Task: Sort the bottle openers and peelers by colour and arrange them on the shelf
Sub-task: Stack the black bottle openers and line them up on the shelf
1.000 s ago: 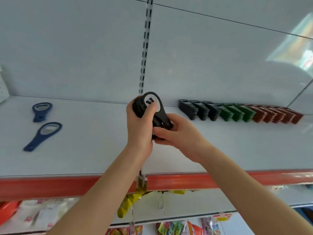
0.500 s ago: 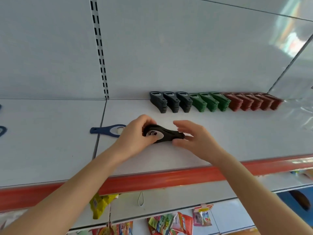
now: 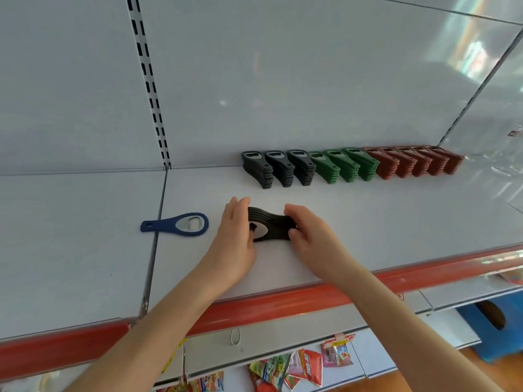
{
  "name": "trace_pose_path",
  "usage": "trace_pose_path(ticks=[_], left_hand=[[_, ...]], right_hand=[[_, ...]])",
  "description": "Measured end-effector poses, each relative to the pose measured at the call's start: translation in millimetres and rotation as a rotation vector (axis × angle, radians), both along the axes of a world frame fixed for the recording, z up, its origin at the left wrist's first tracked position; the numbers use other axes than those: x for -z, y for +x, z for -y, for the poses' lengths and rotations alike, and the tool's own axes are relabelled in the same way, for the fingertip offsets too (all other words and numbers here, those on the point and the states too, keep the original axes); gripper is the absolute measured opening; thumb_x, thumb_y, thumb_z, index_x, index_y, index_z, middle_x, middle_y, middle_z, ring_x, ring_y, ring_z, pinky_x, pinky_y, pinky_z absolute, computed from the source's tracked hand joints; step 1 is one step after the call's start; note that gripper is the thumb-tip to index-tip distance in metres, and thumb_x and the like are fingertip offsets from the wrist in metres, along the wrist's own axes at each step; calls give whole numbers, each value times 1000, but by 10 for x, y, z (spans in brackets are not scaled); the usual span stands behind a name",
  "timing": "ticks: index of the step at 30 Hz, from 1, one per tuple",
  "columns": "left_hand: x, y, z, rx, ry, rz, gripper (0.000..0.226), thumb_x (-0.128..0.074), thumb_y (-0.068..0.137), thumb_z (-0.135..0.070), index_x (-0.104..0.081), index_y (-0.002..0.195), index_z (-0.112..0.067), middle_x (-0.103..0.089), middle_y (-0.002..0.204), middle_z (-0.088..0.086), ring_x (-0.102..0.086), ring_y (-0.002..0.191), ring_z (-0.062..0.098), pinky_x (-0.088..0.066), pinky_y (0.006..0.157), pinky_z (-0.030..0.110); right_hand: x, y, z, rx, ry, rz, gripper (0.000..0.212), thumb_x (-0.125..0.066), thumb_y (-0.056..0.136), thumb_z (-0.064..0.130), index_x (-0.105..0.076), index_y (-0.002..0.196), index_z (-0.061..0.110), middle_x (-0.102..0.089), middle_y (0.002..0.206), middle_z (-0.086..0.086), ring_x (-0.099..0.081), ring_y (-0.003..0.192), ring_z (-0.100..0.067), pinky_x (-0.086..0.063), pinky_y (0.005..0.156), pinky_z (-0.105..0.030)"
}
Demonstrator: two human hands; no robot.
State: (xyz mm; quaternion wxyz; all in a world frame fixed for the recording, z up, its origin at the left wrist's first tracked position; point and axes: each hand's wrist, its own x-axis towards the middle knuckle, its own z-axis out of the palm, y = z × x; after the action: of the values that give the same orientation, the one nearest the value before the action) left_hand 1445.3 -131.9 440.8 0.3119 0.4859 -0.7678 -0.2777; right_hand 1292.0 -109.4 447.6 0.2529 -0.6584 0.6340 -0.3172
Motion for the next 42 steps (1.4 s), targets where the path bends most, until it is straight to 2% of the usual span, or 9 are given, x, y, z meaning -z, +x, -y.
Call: trace_pose_path(ticks=[4,8,12,21,25,34,38,40,42], left_hand=[[-9,0,-2,10,-6,21,59,-33,92,9,-11,145,-6,-3,155,11,0,143,16,2,99,6],[0,29,14,45,34,103,65,-33,93,7,-3,147,-13,5,156,8,4,143,15,2,101,9],[-20,102,38,33,-93,249,66,-39,94,2,-7,147,-19,-27,133,10,-37,116,18,-26,90,14],[-279,238,220,-93,-11,-16,31,-67,82,-17,-61,111,-8,-64,97,2,-58,82,14,-41,67,6],[-346,262,392,-73,137,-17,17,-68,81,-21,-69,89,-5,-71,81,9,-66,76,23,-53,80,38],[-330,211,441,-96,98,153,28,-56,89,-21,-67,85,4,-67,82,21,-61,81,32,-47,72,36],[-337,210,421,-71,48,225,32,-49,92,-17,-57,67,2,-57,68,15,-51,69,30,-34,62,32],[-350,235,366,-65,-10,279,40,-47,93,-17,-34,56,-7,-36,57,7,-33,56,21,-19,55,33],[-330,293,273,-39,-80,328,38,-46,94,-19,-33,60,-8,-36,62,5,-37,59,18,-27,57,31]], right_hand=[[-11,-22,0,38,-21,68,41,-46,90,-3,-45,130,4,-54,127,-11,-48,122,-25,-37,106,-38],[-7,-69,-11,10,-13,-7,38,-47,92,1,-48,129,6,-55,127,-8,-49,119,-20,-35,99,-22],[-48,-131,-14,-13,11,-84,36,-49,92,7,-53,128,11,-56,126,-3,-53,111,-17,-33,87,-14],[-227,-179,87,-60,50,-57,26,-53,90,11,-63,114,11,-64,99,3,-59,93,-12,-45,88,-23],[-278,-172,224,-39,41,-81,21,-50,92,15,-62,109,15,-63,92,6,-61,92,-13,-44,82,-22],[-276,-186,269,-66,-7,-217,26,-42,96,21,-63,111,17,-67,100,-2,-59,93,-19,-39,75,-20],[-286,-191,260,-83,-7,-186,25,-46,95,26,-62,112,17,-65,97,4,-55,87,-8,-38,70,-5],[-284,-192,263,-87,28,-166,28,-55,91,28,-60,115,17,-63,99,6,-57,90,-7,-42,76,-10],[-275,-192,270,-118,54,-232,33,-63,86,25,-58,117,17,-60,99,5,-57,93,-13,-46,82,-23]])
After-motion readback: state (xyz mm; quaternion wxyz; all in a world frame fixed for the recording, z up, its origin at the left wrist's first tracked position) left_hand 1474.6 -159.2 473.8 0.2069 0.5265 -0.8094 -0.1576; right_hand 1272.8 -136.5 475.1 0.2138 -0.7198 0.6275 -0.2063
